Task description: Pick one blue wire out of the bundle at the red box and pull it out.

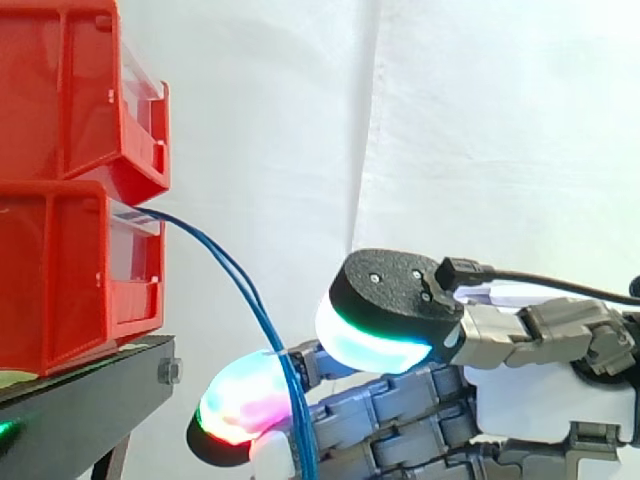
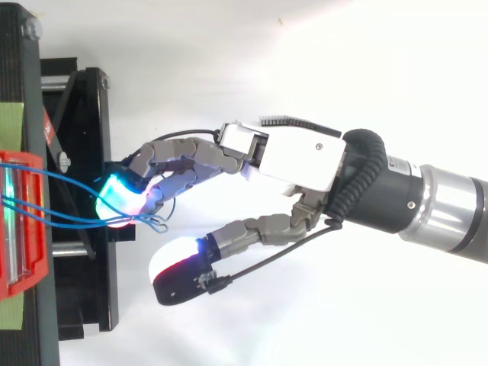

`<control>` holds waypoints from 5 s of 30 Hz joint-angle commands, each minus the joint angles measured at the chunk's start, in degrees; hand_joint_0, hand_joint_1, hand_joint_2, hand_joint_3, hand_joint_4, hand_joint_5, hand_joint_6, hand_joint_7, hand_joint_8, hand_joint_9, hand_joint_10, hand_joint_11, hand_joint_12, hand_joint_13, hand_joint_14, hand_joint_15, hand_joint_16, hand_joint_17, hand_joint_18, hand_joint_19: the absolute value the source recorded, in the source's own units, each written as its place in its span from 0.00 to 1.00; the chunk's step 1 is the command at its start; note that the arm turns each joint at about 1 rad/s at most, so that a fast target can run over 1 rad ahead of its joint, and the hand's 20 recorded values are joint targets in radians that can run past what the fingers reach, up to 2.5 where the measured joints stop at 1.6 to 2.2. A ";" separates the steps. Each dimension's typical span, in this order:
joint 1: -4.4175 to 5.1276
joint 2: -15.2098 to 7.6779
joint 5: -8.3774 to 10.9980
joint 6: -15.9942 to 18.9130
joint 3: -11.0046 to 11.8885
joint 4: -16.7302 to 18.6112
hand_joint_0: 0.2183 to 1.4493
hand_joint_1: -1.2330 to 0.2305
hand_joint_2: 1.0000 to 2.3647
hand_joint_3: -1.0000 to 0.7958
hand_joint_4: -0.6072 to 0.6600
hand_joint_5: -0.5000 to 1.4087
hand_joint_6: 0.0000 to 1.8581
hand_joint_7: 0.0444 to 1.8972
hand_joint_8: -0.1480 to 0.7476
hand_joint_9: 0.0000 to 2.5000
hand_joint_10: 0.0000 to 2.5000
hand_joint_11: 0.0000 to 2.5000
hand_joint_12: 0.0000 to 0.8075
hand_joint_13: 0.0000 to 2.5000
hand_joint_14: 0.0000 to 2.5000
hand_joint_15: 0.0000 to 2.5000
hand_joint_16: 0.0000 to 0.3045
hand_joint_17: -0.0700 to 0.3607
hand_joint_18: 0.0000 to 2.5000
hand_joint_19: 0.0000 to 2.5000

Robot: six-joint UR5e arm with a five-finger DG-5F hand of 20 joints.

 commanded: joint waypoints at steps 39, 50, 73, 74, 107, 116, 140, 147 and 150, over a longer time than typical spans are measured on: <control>-0.94 0.01 -0.89 -1.21 1.55 -0.54 0.34 0.29 0.00 0.31 0.65 0.22 0.27 0.63 0.39 0.32 0.01 0.18 0.43 0.23 0.01 0.16 0.18 0.46 0.20 0.30; -0.77 -0.08 -0.98 -3.93 1.55 -0.28 0.34 0.29 0.00 0.31 0.67 0.22 0.27 0.64 0.39 0.33 0.01 0.18 0.43 0.23 0.01 0.16 0.18 0.46 0.21 0.30; -0.51 -0.08 -1.07 -4.64 1.55 -0.01 0.31 0.33 0.01 0.33 0.67 0.22 0.29 0.70 0.40 0.35 0.01 0.21 0.44 0.25 0.01 0.18 0.19 0.46 0.22 0.31; -0.51 -0.08 -1.07 -4.55 1.55 0.07 0.31 0.33 0.01 0.33 0.67 0.22 0.30 0.69 0.40 0.35 0.01 0.21 0.44 0.25 0.01 0.18 0.19 0.46 0.22 0.31; -0.51 0.01 -1.16 -4.55 1.64 0.07 0.29 0.37 0.01 0.47 0.61 0.21 0.42 0.53 0.43 0.39 0.01 0.23 0.45 0.28 0.01 0.19 0.19 0.47 0.24 0.31; -0.68 0.01 -1.86 -4.55 2.78 -0.54 0.30 0.33 0.02 0.49 0.58 0.20 0.45 0.49 0.42 0.39 0.01 0.24 0.44 0.29 0.01 0.20 0.19 0.47 0.25 0.31; -0.68 3.87 -3.53 -4.46 5.33 -18.56 0.31 0.33 0.02 0.49 0.58 0.20 0.46 0.47 0.42 0.40 0.01 0.25 0.44 0.29 0.01 0.20 0.19 0.47 0.25 0.31; -0.68 5.02 -3.27 -4.55 5.33 -20.58 0.31 0.32 0.02 0.50 0.58 0.20 0.46 0.46 0.42 0.40 0.01 0.25 0.44 0.29 0.01 0.21 0.19 0.47 0.25 0.31; -0.68 5.46 -3.27 -4.55 5.33 -21.20 0.32 0.32 0.02 0.50 0.56 0.20 0.46 0.45 0.42 0.40 0.01 0.25 0.44 0.29 0.01 0.20 0.19 0.47 0.25 0.31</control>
